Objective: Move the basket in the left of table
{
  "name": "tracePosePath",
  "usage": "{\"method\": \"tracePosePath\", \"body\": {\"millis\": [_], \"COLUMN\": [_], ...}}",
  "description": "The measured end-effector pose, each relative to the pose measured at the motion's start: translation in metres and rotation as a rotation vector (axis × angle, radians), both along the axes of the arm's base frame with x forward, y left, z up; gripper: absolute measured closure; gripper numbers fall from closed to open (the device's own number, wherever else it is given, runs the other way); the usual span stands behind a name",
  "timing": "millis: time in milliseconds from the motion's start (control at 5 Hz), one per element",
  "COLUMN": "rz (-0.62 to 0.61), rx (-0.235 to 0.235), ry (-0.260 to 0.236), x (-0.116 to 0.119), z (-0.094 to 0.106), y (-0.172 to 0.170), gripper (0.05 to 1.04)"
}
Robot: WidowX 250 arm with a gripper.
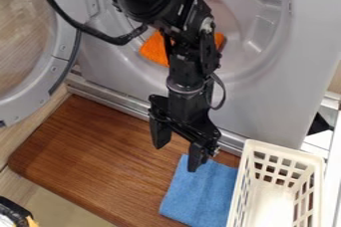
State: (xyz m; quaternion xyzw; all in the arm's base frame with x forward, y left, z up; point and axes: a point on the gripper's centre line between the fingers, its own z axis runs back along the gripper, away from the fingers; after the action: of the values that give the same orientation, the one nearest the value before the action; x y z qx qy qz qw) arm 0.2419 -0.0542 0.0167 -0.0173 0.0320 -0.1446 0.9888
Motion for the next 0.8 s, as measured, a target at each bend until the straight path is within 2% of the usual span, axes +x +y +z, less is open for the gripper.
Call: {"method": "tracePosePath", "body": {"millis": [200, 400, 600, 800], "rz": [0.01, -0.02, -0.018, -0.03], "rx": [0.004, 0.003, 0.01, -0.013], "ry": [0.021, 0.04, 0.037, 0.011], "x": [-0.002, -0.002, 0.003, 0.011], "z": [-0.005, -0.016, -0.021, -0.023], "y": [0.0, -0.027, -0.047, -0.07], "gripper": [0.083, 0.083, 0.083, 0.083]}}
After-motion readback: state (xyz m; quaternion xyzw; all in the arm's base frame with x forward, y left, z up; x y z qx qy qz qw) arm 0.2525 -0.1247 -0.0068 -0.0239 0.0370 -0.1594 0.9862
